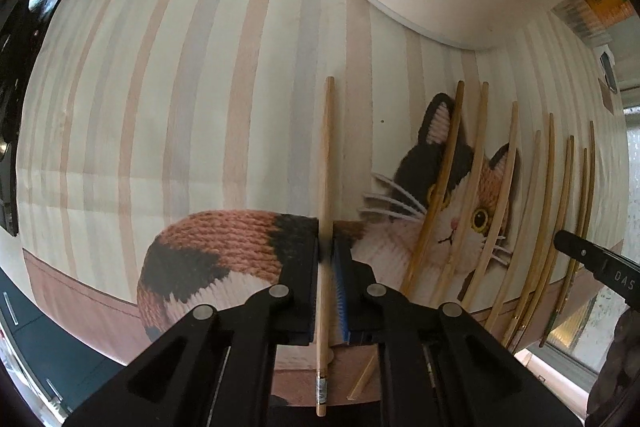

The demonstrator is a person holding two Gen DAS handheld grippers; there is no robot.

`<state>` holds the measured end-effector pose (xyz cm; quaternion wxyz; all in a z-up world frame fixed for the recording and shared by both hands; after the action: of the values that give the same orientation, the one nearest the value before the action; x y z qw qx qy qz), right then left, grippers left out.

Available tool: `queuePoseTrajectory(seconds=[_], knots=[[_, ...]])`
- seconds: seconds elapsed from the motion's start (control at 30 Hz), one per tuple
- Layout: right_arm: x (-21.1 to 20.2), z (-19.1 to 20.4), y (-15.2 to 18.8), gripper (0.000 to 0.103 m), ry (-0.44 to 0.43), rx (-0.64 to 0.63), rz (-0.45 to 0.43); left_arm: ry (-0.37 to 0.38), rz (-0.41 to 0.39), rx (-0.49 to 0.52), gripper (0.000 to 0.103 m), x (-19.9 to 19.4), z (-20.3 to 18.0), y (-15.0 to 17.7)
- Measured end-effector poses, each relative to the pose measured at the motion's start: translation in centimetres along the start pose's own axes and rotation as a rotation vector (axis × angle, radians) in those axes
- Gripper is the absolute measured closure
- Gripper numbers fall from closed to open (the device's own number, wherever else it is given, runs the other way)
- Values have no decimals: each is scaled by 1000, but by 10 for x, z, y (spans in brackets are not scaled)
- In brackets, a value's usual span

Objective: Organize utensils
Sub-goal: 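Lower the left tool and the right tool toward the wooden chopsticks on the cat mat, then close the left tool on one chopstick while the right tool closes on another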

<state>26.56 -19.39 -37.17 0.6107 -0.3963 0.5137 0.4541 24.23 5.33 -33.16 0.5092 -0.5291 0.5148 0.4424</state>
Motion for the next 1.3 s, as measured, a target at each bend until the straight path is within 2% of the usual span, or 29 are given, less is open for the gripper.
queuePoseTrajectory(seconds=[0.17, 0.37, 0.67, 0.73, 0.8, 0.9, 0.97, 1.1, 1.2, 1.23, 1.3], knots=[[-4, -17, -12, 88, -59, 62, 12, -3, 1, -21, 96, 2, -3, -6], [-5, -29, -13, 88, -35, 51, 19, -15, -6, -25, 95, 1, 0, -3], [-7, 1, -21, 88, 84, -69, 5, -42, -10, -27, 95, 4, -10, 0], [1, 9, -17, 90, 124, -91, 35, -36, -8, -36, 95, 6, -9, -1], [3, 5, -11, 93, 102, -68, 41, -28, -7, -42, 95, 5, -7, -3], [2, -11, -9, 92, -3, 24, 65, -30, -7, -39, 95, 3, -4, -4], [3, -12, -11, 92, -16, 36, 62, -39, -8, -31, 95, 3, -4, -4], [5, -7, -12, 94, 47, -33, 58, -51, -7, -25, 98, 5, -5, -5], [4, 9, -26, 95, 177, -138, 6, -44, -12, -79, 98, 4, 2, -12], [5, 14, -28, 95, 195, -151, -10, -30, -6, -106, 98, 4, 7, -15], [7, 16, -33, 95, 150, -137, 11, 4, 12, -132, 98, 6, 13, -18]])
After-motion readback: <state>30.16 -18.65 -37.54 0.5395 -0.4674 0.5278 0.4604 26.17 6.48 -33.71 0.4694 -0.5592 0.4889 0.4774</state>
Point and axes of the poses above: each gripper's, at about its wrist camera, not at the fingertips, and x roughly the way its jaws point, z to its left, y to its underside, the point moved 2 cm from there along x, roughly the way its jaws point, and after that the axes turned 7 degrees about -z, right-handed, at the moved point
